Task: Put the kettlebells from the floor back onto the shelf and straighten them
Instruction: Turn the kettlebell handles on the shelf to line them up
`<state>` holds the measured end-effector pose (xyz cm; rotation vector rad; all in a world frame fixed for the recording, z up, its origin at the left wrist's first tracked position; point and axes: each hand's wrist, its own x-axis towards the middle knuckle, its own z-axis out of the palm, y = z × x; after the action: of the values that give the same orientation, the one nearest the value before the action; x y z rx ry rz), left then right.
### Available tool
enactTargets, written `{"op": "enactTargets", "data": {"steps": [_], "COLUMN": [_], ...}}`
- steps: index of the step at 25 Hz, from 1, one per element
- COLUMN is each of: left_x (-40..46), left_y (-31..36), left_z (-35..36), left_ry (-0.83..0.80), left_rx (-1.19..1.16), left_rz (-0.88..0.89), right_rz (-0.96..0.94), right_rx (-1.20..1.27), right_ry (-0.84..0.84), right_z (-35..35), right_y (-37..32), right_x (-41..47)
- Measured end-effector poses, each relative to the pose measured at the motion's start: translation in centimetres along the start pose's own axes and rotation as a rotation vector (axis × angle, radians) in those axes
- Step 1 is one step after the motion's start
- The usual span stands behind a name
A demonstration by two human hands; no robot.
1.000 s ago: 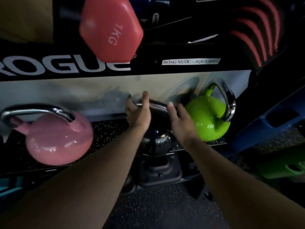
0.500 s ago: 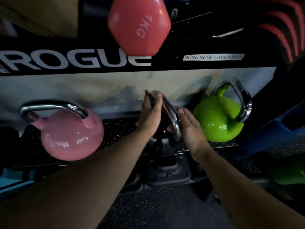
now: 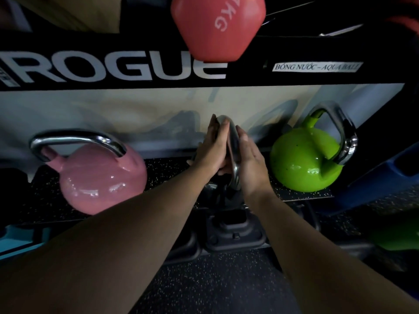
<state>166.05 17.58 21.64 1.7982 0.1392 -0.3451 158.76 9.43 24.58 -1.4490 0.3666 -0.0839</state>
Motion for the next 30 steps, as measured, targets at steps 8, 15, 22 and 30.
{"op": "enactTargets", "data": {"steps": [8,15,22,30], "left_x": [-0.1,-0.2,-0.1,-0.4], "left_y": [0.3,0.1,-0.3,0.4], "left_z": [-0.2,-0.4,0.0,-0.1], "left_ry": [0.007,0.031,0.073,0.074], "left_rx": [-0.115,-0.150,-0.148,-0.164], "left_rz": [0.084,0.091,0.085,0.101], "right_rz": [-0.023,-0.105,-0.092,-0.049], "right_rx": [-0.042,-0.100,-0.055,0.088], "right_ry": [0.093,0.129,0.038,-0.032], "right_z": [2.4,2.5,1.9,1.6], "right_y": [1.0,0.8,0.4,-0.2], "right_x": [-0.1,-0.1,0.1,0.2]}}
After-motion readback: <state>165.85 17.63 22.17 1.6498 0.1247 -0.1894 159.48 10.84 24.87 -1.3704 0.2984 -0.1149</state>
